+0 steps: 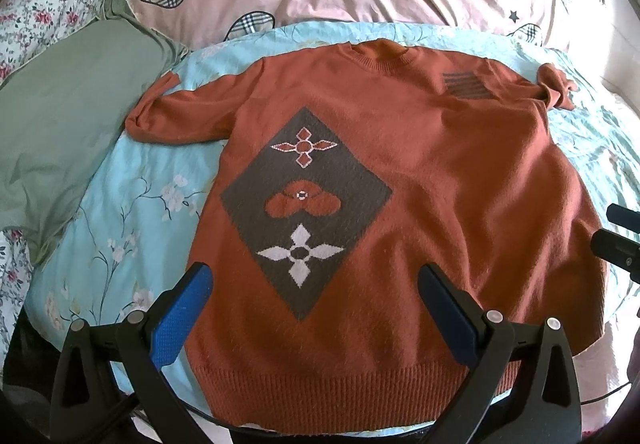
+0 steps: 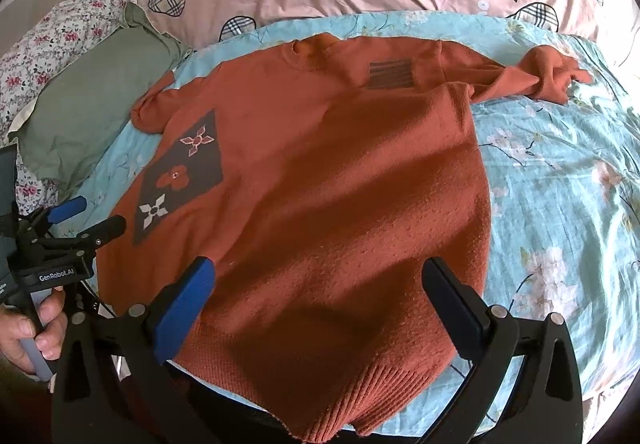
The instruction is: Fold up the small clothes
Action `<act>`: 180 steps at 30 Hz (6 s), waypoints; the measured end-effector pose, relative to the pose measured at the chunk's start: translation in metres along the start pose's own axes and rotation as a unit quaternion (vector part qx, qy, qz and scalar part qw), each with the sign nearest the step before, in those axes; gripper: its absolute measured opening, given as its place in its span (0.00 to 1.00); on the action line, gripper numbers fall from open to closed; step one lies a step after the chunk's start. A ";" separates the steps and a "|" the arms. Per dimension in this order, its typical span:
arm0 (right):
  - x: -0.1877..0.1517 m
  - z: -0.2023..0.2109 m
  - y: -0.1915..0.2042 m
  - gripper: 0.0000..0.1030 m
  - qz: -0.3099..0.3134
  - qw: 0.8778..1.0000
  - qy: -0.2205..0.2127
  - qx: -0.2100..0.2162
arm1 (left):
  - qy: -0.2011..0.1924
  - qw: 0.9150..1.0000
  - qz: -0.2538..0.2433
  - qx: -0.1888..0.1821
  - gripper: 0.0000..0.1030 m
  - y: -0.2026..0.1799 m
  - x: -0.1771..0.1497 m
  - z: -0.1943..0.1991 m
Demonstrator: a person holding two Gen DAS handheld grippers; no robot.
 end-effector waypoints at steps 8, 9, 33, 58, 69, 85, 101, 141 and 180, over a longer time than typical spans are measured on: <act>0.002 0.002 -0.003 1.00 -0.001 1.000 0.003 -0.006 | -0.013 1.000 0.002 -0.002 1.00 0.001 0.005 0.005; 0.002 0.002 -0.003 1.00 -0.002 1.000 0.005 -0.004 | -0.014 1.000 0.003 -0.003 1.00 0.002 0.006 0.005; 0.017 -0.006 -0.003 1.00 -0.022 1.000 -0.007 0.022 | 0.016 1.000 -0.005 -0.003 1.00 -0.003 0.012 -0.007; 0.116 -0.010 -0.180 0.97 -0.134 0.986 -0.067 -0.072 | 0.050 0.999 -0.009 -0.021 1.00 -0.019 0.030 -0.053; 0.243 -0.064 -0.369 0.75 -0.255 0.949 -0.075 -0.166 | 0.088 0.996 -0.010 -0.008 1.00 -0.016 0.041 -0.094; 0.285 -0.139 -0.414 0.12 -0.254 0.955 -0.053 -0.147 | 0.119 0.993 0.000 -0.014 0.99 -0.021 0.046 -0.134; 0.262 -0.158 -0.009 0.11 -0.063 0.968 -0.020 0.242 | 0.078 0.987 0.100 -0.094 0.99 0.014 0.054 -0.103; 0.137 -0.076 -0.057 0.52 -0.161 0.968 -0.026 0.192 | 0.131 0.932 0.139 -0.309 0.43 -0.012 0.151 -0.221; 0.162 -0.170 -0.197 0.10 -0.152 0.986 0.058 -0.031 | -0.006 0.960 0.164 -0.228 0.05 0.035 0.182 -0.211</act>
Point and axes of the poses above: each gripper's, at about its wrist camera, not at the fingertips, and z roughly against the way its jaws point, y to its left, x to its top, the point moved 9 cm from there along -z, roughly the way its jaws point, and after that the axes turned 1 degree about z, right-handed, at the moved point
